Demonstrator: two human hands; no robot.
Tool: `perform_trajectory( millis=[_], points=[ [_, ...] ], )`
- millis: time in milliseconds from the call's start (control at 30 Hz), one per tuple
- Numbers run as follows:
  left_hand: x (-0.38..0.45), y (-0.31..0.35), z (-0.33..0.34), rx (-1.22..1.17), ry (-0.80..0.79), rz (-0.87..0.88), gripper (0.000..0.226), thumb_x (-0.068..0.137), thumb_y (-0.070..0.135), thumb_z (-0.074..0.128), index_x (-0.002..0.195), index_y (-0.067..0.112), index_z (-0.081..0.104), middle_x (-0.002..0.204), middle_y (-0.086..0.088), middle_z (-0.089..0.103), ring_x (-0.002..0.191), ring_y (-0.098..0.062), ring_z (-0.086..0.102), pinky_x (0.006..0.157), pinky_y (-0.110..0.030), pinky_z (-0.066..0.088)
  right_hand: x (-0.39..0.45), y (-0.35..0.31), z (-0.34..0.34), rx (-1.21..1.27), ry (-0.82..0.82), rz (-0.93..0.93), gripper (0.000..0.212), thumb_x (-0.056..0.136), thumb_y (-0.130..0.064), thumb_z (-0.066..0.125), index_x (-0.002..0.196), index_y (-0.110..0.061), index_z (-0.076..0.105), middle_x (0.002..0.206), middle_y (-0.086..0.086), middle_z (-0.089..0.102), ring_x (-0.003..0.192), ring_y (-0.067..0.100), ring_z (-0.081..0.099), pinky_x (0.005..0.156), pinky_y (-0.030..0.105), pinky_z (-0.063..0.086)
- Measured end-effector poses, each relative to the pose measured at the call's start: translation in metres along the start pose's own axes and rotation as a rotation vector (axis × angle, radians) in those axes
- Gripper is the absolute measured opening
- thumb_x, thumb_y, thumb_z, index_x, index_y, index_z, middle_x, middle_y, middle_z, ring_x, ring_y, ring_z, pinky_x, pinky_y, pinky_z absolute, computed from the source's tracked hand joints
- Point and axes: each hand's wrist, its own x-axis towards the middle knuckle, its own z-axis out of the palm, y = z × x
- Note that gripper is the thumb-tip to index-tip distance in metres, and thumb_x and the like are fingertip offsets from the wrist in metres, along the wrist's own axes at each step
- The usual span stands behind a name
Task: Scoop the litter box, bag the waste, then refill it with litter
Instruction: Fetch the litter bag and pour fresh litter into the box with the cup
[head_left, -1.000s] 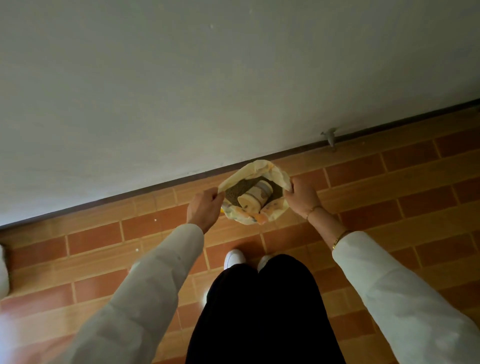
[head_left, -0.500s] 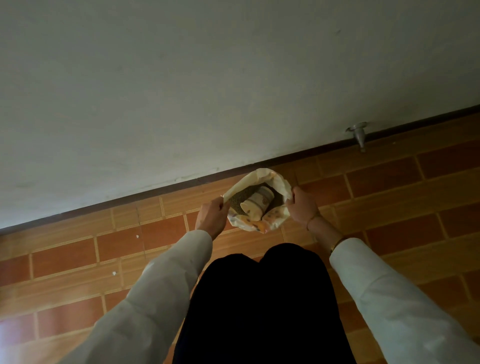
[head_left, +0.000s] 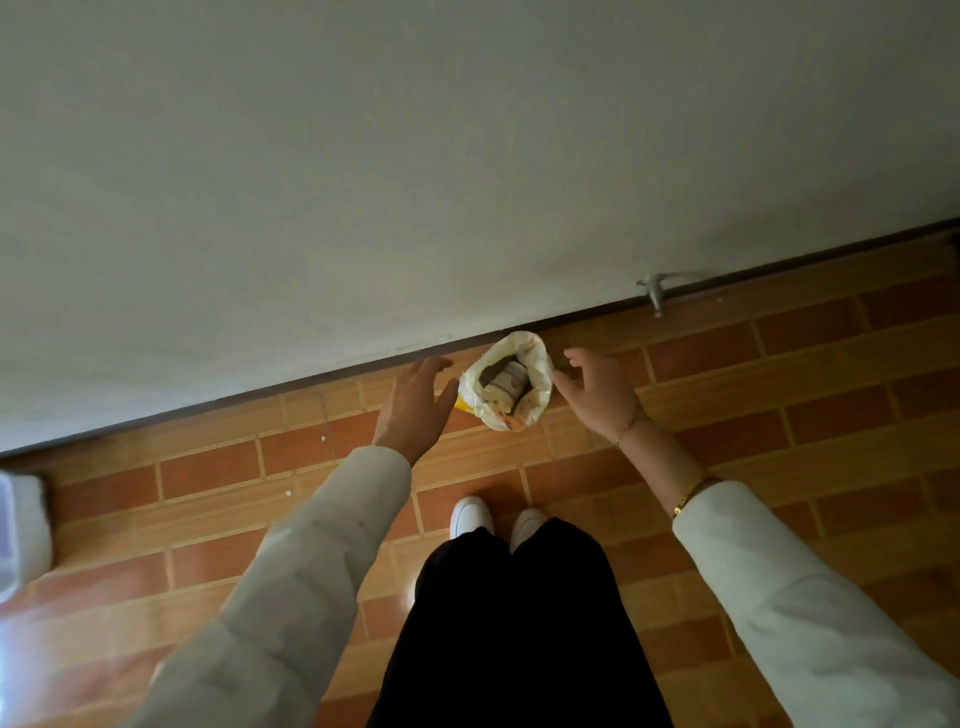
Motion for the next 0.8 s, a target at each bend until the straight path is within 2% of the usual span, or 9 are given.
perform_trajectory(
  millis=[133,233,433,500,800],
  points=[
    [-0.06,0.057,-0.072,0.061,0.049,0.063,0.039,0.097,0.03,0.052,0.134,0.017,0.052,0.136,-0.006,0.056,0.13,-0.025,0.044,0.108,-0.042,0.037,-0.065,-0.053,-0.067,-0.059,0.061,-0.09,0.046,0.097,-0.034,0.05,0.135,-0.008,0.048,0.132,0.011,0.056,0.125,0.028,0.047,0.104,0.036,0.037],
    [-0.11,0.097,-0.129,0.122,0.138,0.128,0.039,0.097,0.029,0.053,0.134,0.018,0.052,0.134,-0.004,0.057,0.129,-0.024,0.046,0.106,-0.043,0.038,-0.114,-0.092,-0.117,-0.09,0.105,-0.143,0.05,0.098,-0.034,0.049,0.14,-0.008,0.043,0.139,0.01,0.05,0.132,0.028,0.039,0.11,0.036,0.029],
    [-0.206,0.146,-0.224,0.194,0.319,0.198,0.038,0.097,0.029,0.053,0.133,0.019,0.054,0.13,-0.002,0.06,0.125,-0.024,0.05,0.105,-0.042,0.036,-0.203,-0.154,-0.2,-0.171,0.218,-0.255,0.053,0.096,-0.039,0.049,0.141,-0.011,0.043,0.139,0.007,0.051,0.133,0.024,0.039,0.112,0.035,0.029],
    [-0.234,0.155,-0.246,0.22,0.367,0.215,0.038,0.097,0.031,0.053,0.133,0.019,0.054,0.131,-0.001,0.06,0.125,-0.023,0.05,0.106,-0.041,0.035,-0.23,-0.173,-0.221,-0.194,0.255,-0.302,0.053,0.096,-0.039,0.049,0.14,-0.011,0.044,0.138,0.008,0.051,0.133,0.025,0.039,0.112,0.037,0.033],
    [-0.335,0.176,-0.295,0.261,0.45,0.272,0.037,0.097,0.032,0.054,0.132,0.02,0.055,0.132,0.0,0.06,0.126,-0.023,0.05,0.106,-0.042,0.036,-0.319,-0.231,-0.265,-0.296,0.374,-0.451,0.05,0.096,-0.038,0.049,0.137,-0.011,0.047,0.136,0.007,0.053,0.131,0.025,0.041,0.106,0.038,0.039]
  ],
)
